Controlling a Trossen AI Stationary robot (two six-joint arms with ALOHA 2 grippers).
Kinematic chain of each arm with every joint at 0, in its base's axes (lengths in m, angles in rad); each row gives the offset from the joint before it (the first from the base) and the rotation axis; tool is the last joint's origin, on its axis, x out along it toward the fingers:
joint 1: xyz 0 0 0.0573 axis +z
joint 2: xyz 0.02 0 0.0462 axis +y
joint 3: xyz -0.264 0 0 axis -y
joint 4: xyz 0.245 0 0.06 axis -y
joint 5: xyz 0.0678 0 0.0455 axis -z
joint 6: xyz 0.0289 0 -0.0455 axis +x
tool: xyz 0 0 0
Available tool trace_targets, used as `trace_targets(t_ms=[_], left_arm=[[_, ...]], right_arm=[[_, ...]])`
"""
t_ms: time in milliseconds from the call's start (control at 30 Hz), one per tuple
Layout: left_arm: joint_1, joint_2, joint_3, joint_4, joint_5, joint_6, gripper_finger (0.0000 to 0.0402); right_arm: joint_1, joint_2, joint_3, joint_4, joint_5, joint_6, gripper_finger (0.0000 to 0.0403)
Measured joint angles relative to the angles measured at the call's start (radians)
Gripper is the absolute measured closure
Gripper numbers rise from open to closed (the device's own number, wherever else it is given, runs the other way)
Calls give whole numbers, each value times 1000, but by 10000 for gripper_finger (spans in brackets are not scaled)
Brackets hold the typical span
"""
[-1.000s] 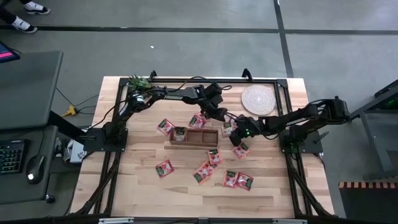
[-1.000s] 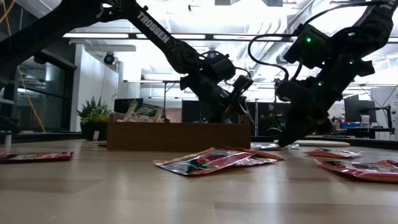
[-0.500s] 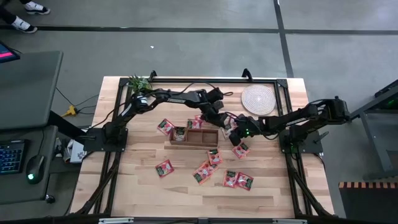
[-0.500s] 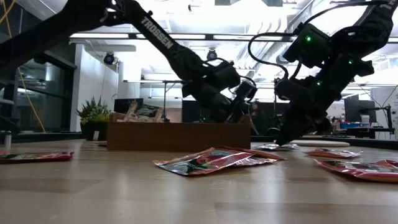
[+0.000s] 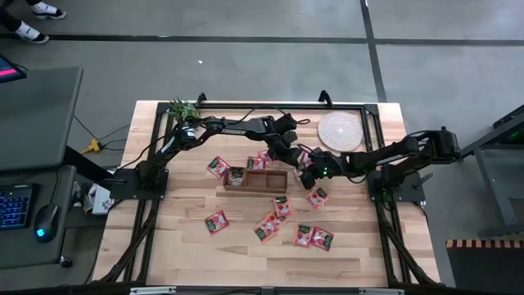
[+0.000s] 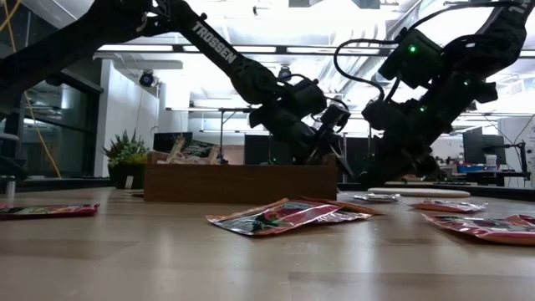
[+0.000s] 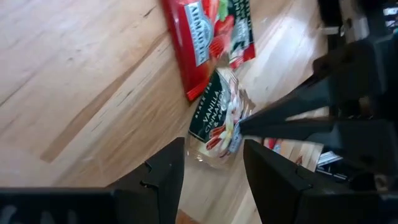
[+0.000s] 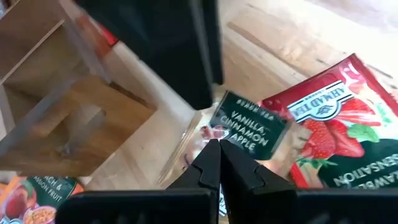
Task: Pick & Place Tea
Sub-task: Put the brown tea bag into the left section of the brown wooden organizer
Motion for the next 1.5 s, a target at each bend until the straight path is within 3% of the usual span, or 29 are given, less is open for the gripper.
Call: trace_targets(t_ms=[367, 867, 1133, 1500], left_arm=[[0, 0, 1, -23, 0, 23, 238], [0, -2, 2, -23, 4, 26, 238], [0, -3, 2, -24, 4, 26, 238], [0, -4, 2, -27, 3, 34, 238]], right_arm=[[0, -5, 1, 2, -76, 40, 403], [65, -128, 2, -179, -49, 96, 403], [66, -118, 2, -267, -41, 88, 403], [66, -51, 2, -232, -42, 70, 403]])
